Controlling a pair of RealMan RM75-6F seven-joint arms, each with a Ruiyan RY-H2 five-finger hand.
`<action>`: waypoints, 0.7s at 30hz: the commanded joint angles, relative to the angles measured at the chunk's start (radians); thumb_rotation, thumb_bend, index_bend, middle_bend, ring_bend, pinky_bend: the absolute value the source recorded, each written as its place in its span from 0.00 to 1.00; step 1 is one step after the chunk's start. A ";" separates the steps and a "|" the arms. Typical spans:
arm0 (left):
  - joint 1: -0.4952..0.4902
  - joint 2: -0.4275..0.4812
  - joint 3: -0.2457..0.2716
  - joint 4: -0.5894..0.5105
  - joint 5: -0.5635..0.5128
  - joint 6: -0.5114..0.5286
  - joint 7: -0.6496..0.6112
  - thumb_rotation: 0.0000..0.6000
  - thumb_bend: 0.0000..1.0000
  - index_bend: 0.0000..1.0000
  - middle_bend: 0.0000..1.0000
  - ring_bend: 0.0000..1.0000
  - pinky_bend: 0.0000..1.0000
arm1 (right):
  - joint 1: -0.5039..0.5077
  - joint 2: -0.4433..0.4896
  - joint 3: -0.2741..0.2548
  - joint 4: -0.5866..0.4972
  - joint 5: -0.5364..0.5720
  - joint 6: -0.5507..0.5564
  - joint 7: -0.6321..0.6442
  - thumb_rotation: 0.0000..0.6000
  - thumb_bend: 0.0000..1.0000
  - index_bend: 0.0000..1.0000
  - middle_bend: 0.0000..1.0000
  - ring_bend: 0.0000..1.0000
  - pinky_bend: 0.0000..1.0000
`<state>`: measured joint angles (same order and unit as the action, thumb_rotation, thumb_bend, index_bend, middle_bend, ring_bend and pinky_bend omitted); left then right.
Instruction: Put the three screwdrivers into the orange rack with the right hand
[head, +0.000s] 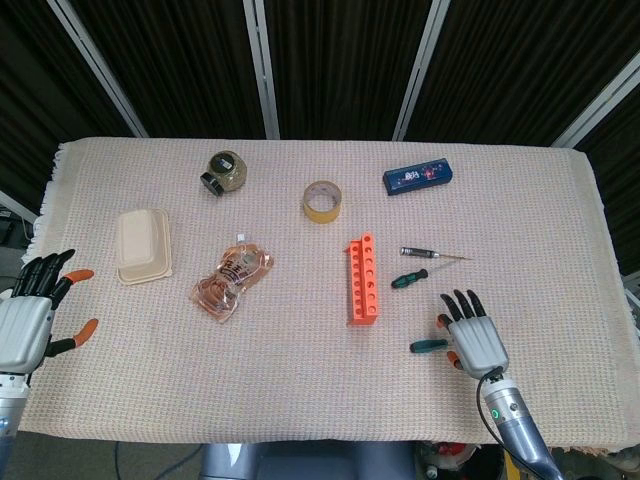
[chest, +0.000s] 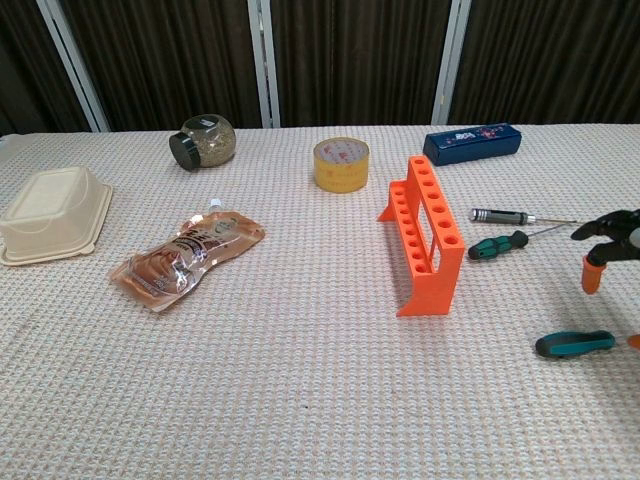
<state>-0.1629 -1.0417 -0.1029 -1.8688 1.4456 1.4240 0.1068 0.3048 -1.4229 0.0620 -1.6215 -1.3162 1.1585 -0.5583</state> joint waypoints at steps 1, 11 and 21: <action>-0.003 -0.001 -0.002 0.002 -0.003 -0.002 0.001 1.00 0.27 0.25 0.04 0.02 0.00 | 0.012 -0.021 -0.015 0.009 0.017 -0.018 -0.037 1.00 0.21 0.40 0.10 0.00 0.00; -0.014 -0.007 -0.005 0.016 -0.018 -0.015 -0.009 1.00 0.26 0.25 0.04 0.01 0.00 | 0.044 -0.074 -0.032 0.023 0.053 -0.041 -0.162 1.00 0.25 0.42 0.11 0.00 0.00; -0.017 -0.014 -0.004 0.045 -0.030 -0.020 -0.035 1.00 0.26 0.25 0.03 0.01 0.00 | 0.075 -0.109 -0.025 0.027 0.107 -0.057 -0.224 1.00 0.26 0.45 0.11 0.00 0.00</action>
<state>-0.1795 -1.0556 -0.1069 -1.8247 1.4167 1.4044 0.0729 0.3781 -1.5298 0.0358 -1.5948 -1.2124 1.1019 -0.7804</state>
